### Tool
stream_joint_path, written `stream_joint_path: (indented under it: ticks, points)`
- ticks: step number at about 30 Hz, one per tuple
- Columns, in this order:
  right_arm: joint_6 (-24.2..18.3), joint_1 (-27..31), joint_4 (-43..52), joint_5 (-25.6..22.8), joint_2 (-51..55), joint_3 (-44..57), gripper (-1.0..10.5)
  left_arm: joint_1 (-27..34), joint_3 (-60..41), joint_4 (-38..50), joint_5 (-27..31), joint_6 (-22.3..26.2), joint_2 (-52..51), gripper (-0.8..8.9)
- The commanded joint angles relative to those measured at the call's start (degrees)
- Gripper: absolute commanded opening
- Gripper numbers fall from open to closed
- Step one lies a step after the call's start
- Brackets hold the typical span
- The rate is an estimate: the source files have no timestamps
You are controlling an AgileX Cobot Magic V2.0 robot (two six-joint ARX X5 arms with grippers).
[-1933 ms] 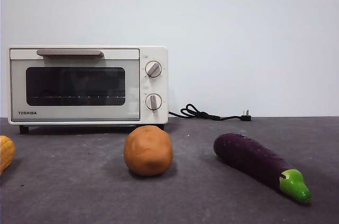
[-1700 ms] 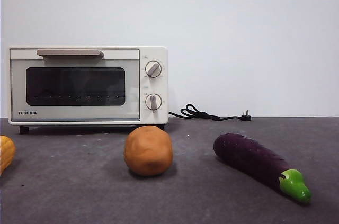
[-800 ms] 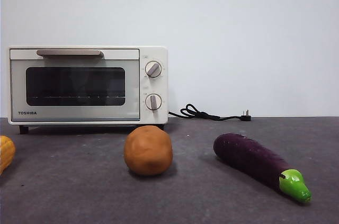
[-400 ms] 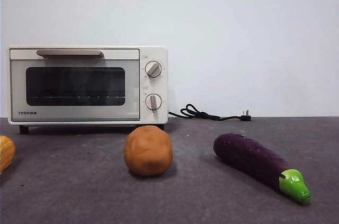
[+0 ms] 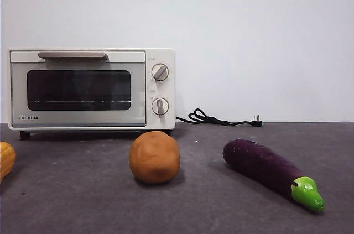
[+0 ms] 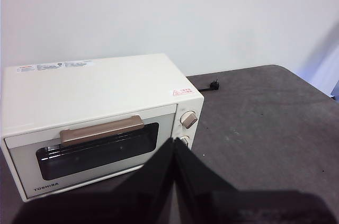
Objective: Take the eggplant from the table,put the eggplant in the oven
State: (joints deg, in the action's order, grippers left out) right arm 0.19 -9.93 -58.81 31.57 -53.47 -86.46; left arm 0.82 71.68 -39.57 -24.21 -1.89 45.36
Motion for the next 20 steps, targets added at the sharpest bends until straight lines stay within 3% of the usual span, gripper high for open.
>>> stream_joint_path:
  ticks: [1,8,20]
  points:
    - [-0.3,-0.7,0.0,2.1,0.0,-0.1,3.3,-0.2,0.1,0.2,-0.2,1.0,0.0,-0.05]
    - [-0.2,-1.8,-0.7,2.8,0.0,-0.1,5.8,-0.2,0.1,0.2,-0.2,1.7,1.4,-0.05]
    - [-0.2,-3.6,-2.9,2.9,-0.4,-0.1,5.8,-0.1,0.1,4.7,-0.2,2.6,7.0,-0.05]
